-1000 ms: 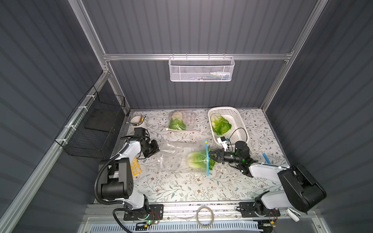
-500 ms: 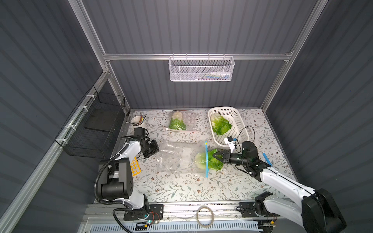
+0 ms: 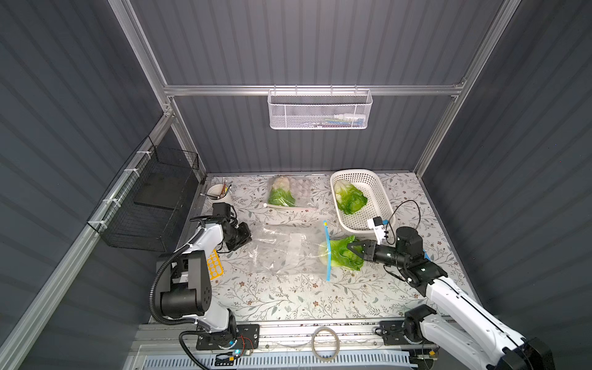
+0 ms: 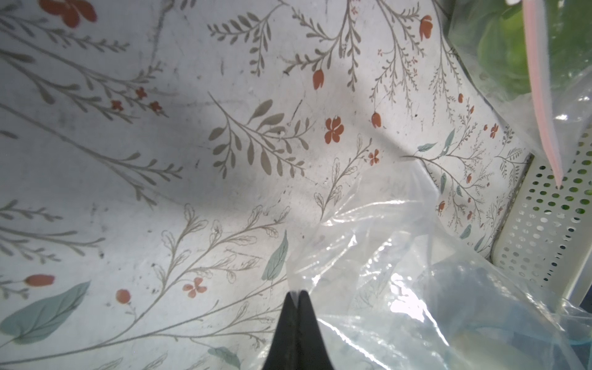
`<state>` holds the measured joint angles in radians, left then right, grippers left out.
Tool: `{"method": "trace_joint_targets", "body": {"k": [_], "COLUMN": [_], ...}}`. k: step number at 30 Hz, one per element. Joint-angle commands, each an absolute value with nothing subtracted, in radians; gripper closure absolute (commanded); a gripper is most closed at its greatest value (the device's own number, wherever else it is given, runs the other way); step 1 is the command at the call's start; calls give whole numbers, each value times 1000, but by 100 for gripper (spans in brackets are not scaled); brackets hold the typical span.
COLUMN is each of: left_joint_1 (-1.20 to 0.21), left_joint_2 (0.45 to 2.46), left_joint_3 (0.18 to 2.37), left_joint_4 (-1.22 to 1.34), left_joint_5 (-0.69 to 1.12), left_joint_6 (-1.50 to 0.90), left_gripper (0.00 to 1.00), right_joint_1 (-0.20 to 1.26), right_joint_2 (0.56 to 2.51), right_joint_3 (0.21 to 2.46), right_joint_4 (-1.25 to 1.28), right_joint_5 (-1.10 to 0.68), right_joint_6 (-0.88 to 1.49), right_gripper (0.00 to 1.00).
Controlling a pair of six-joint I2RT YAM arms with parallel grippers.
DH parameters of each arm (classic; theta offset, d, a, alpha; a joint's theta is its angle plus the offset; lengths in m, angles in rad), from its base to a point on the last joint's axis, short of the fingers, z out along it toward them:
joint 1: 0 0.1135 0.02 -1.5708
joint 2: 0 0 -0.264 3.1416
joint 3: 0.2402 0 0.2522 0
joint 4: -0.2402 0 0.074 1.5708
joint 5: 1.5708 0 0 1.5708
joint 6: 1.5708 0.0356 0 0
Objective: Open the zip-top bag and take out the chinese cabbages
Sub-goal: Pick up the Chinese cabbage from the zipper food storage bag.
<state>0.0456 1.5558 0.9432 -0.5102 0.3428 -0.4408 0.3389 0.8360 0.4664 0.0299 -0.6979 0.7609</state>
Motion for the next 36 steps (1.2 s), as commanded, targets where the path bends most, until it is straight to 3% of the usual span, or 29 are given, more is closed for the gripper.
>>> {"method": "trace_joint_targets", "body": {"k": [1, 10, 12, 15, 19, 26, 30, 36], "left_joint_1": [51, 52, 51, 51, 52, 52, 52, 52], "left_joint_2": [1564, 1570, 1574, 1579, 1586, 1588, 1576, 1547], "left_joint_3": [957, 959, 957, 958, 959, 965, 963, 951], "left_joint_4": [-542, -539, -537, -537, -542, -549, -546, -515], "left_joint_5": [344, 368, 377, 385, 387, 384, 382, 419], "left_joint_6": [-449, -448, -449, -446, -446, -445, -443, -441], "left_gripper": [100, 100, 88, 86, 73, 71, 59, 49], "right_joint_1": [324, 303, 300, 293, 283, 267, 261, 253], "right_joint_2": [787, 690, 672, 651, 629, 599, 578, 552], "right_joint_3": [513, 554, 563, 576, 597, 648, 675, 736], "right_joint_4": [-45, -187, -209, -244, -297, -382, -423, -452], "right_joint_5": [-671, -621, -610, -598, -574, -544, -519, -469], "right_joint_6": [711, 661, 651, 636, 605, 555, 533, 485], "right_gripper": [100, 100, 100, 100, 100, 100, 100, 100]}}
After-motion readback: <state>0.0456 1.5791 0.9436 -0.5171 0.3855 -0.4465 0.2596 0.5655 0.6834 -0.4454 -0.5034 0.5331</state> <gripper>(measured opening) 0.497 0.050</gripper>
